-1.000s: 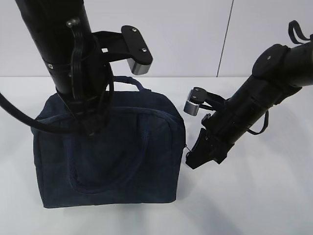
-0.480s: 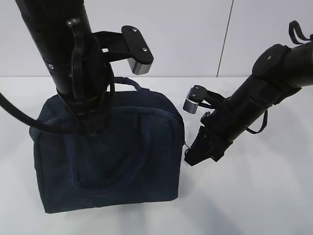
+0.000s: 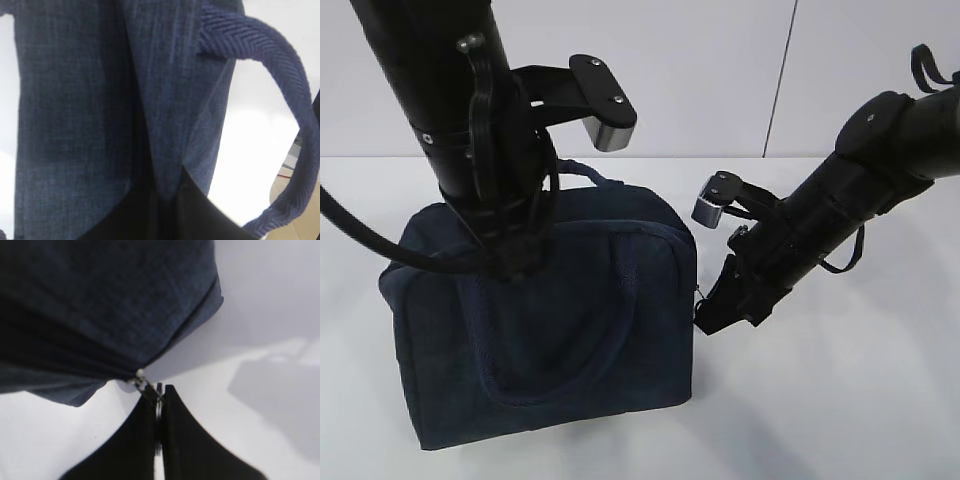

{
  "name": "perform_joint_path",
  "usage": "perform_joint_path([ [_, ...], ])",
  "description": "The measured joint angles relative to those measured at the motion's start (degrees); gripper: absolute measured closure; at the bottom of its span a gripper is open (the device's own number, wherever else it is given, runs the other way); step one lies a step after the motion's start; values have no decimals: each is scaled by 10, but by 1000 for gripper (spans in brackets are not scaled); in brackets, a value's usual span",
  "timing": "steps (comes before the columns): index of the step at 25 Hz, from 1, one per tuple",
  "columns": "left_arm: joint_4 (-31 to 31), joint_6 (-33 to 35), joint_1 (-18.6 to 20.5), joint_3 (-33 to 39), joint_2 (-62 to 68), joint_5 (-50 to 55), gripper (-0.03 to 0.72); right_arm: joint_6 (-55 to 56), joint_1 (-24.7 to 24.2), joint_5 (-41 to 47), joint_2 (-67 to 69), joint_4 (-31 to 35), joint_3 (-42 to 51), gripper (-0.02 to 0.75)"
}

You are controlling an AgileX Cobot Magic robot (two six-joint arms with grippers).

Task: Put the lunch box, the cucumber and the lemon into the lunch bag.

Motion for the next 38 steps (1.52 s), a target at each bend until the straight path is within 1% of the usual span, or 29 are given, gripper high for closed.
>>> perform_joint_path([
  [3,-1,-1,0,0,0,0,687,10,0,0,0,0,0,743],
  [5,-1,-2,0,0,0,0,687,15,0,-2,0,-4,0,718],
  [8,-1,-3,0,0,0,0,683,26,0,-4,1,-9,0,640],
  [12,-1,-5,0,0,0,0,678,53,0,-9,1,-19,0,495],
  [14,-5,-7,0,0,0,0,675,73,0,-9,1,-25,0,441],
  [18,-10,-7,0,0,0,0,664,115,0,-9,1,-49,0,409],
  [22,-14,-13,0,-2,0,0,634,184,0,-9,-3,-123,0,402],
  [25,-19,-18,0,-3,0,0,573,231,0,2,-5,-175,-13,402],
  [27,-27,-21,0,-3,0,0,512,267,0,17,-5,-206,-28,402],
  [30,-35,-32,0,-3,0,0,399,322,0,46,-5,-244,-61,402],
  [32,-36,-42,0,-3,0,0,342,355,0,76,-5,-261,-89,403],
  [34,-37,-57,0,-3,0,0,300,409,0,113,-5,-275,-116,403],
  [38,-37,-84,0,-3,-8,0,223,515,0,138,-5,-296,-171,403],
])
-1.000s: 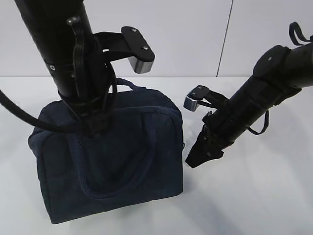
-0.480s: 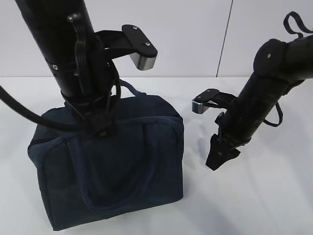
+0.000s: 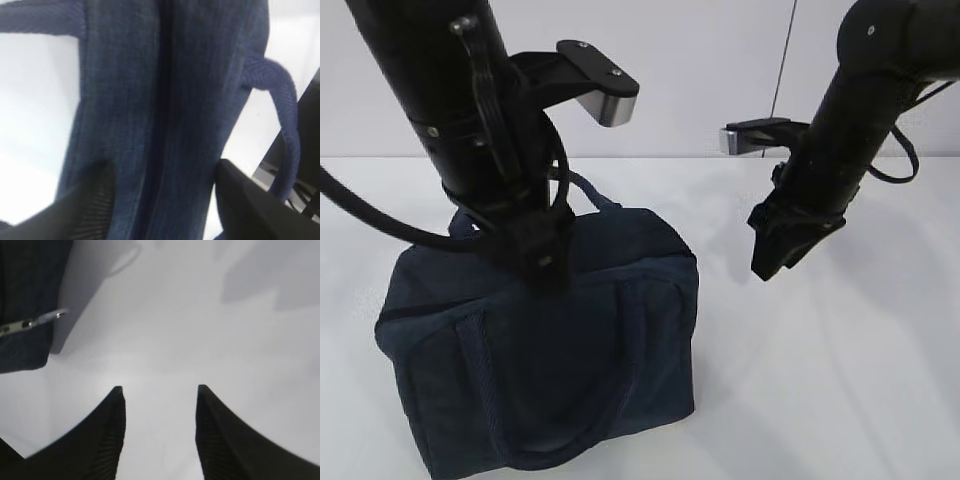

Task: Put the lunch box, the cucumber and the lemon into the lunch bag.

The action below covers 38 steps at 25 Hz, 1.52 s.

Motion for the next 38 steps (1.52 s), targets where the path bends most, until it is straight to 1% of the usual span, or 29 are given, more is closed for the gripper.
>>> perform_joint_path([
  [4,0,-27,0,0,-25,0,201,40,0,5,0,-12,-36,403],
  [9,0,-62,0,0,-53,0,200,107,0,8,-4,-52,-41,403],
  [13,-3,-84,19,0,-77,0,202,142,0,8,-19,-85,-41,403],
  [17,-5,-113,69,0,-103,1,225,148,0,10,-51,-89,-41,403],
  [20,-6,-134,116,4,-129,1,241,162,0,11,-77,-89,-41,403],
  [23,-7,-151,166,24,-157,1,244,171,0,13,-102,-89,-41,403],
  [26,-12,-158,206,52,-187,1,244,178,0,14,-127,-90,-41,403],
  [28,-20,-160,226,79,-207,1,244,188,0,14,-143,-90,-41,403],
  [31,-20,-166,241,115,-238,3,244,193,0,15,-170,-90,-41,403],
  [35,-7,-180,245,153,-283,4,245,196,0,17,-214,-90,-34,403],
  [38,-1,-187,245,181,-321,6,246,197,0,19,-256,-90,-5,403],
])
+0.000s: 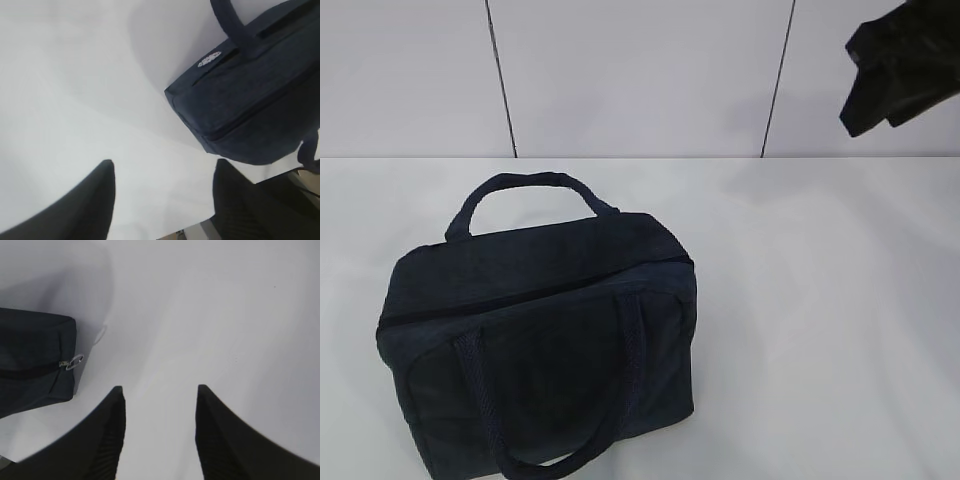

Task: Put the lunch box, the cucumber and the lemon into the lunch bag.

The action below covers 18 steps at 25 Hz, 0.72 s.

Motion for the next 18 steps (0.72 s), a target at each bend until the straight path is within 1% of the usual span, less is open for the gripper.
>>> perform_joint_path([
  [4,8,-2,0,28,-61,2,246,1,0,4,-69,0,66,403],
  [12,8,-2,0,57,-208,7,256,1,0,9,-232,0,193,403],
  [18,-1,-2,0,98,-306,11,265,2,0,10,-353,0,251,403],
])
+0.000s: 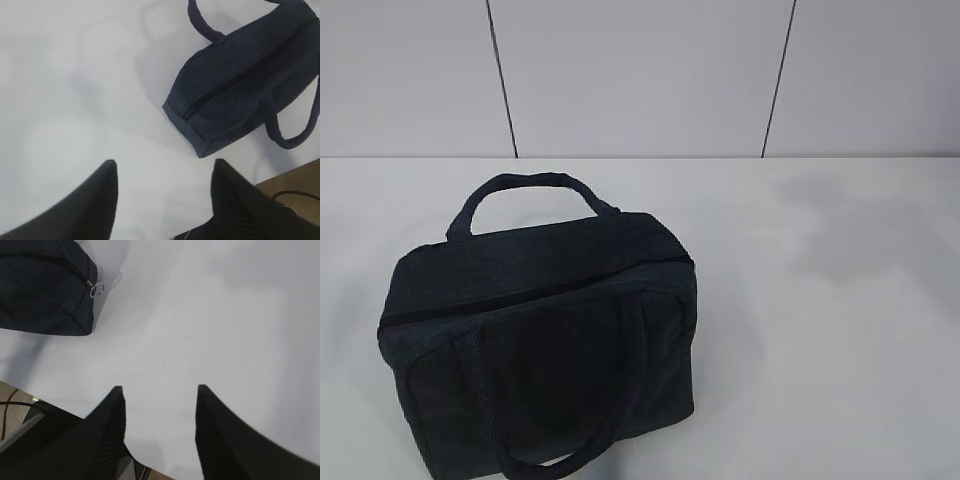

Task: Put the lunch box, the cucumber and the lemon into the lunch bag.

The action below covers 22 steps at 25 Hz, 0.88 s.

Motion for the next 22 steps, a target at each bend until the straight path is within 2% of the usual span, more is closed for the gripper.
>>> perform_joint_path([
  [5,-7,0,0,31,-70,4,270,-8,0,3,-109,-19,53,403],
  [13,-7,13,0,60,-167,7,347,-9,0,7,-276,-36,139,404],
  [22,-7,40,0,105,-239,8,362,-9,0,11,-478,-36,235,403],
])
